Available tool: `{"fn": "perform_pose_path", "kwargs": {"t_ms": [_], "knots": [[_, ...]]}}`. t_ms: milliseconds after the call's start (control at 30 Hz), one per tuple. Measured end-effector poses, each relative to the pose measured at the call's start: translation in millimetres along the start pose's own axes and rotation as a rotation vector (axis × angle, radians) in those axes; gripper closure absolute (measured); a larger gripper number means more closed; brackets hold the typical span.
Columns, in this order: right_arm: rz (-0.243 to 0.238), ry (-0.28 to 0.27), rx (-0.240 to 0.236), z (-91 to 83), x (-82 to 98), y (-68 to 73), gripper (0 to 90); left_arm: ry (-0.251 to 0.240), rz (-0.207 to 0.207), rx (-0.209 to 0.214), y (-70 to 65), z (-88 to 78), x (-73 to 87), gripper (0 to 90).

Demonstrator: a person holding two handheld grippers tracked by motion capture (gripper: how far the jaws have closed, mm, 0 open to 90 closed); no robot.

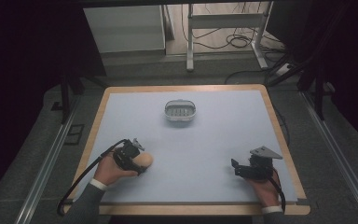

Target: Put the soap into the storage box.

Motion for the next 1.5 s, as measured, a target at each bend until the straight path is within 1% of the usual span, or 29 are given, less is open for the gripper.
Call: {"fn": "perform_pose_path", "kwargs": {"t_ms": [100,300,333,567,633,833,1033,1400,1500], "knots": [[0.002,-0.003,-0.001,-0.4,-0.1,-0.1,7.2,-0.014,0.003,0.013,2.5,-6.3,-2.3,31.3],[0.0,-0.002,0.001,-0.2,-0.1,0.0,7.2,-0.058,-0.012,0.012,12.0,-21.1,-10.8,32.2],[0.002,-0.002,0.0,-0.2,-0.1,-0.1,7.2,-0.059,-0.012,0.012,12.8,-22.5,-11.6,32.3],[0.006,-0.006,0.0,-0.7,-0.2,-0.7,7.2,-0.064,-0.011,0.018,14.1,-23.7,-15.6,32.5],[0.007,-0.004,0.001,-0.5,-0.2,-0.8,7.2,-0.069,-0.013,0.026,14.3,-24.9,-16.2,32.6],[0.008,-0.003,0.009,-0.4,-0.1,-1.4,7.2,-0.07,-0.014,0.023,17.0,-26.6,-17.2,32.6],[0.012,-0.006,0.013,-0.8,-0.2,-1.5,7.2,-0.075,-0.007,0.021,16.8,-29.0,-20.3,32.7],[0.011,-0.003,0.016,-0.5,-0.1,-1.9,7.2,-0.094,-0.004,0.015,19.0,-33.2,-30.0,32.7],[0.011,-0.003,0.016,-0.5,-0.1,-1.9,7.2,-0.1,-0.007,0.023,19.0,-33.5,-32.6,32.7]]}}
Point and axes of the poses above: each handheld gripper's, and its own axes: z roughly forward along the jaws, x roughly out of its underside, y roughly to its left, the point moved 8 cm from there along z, roughly forward along the jaws, and after that the axes turned 7 degrees about -x, right-handed, at the moved point
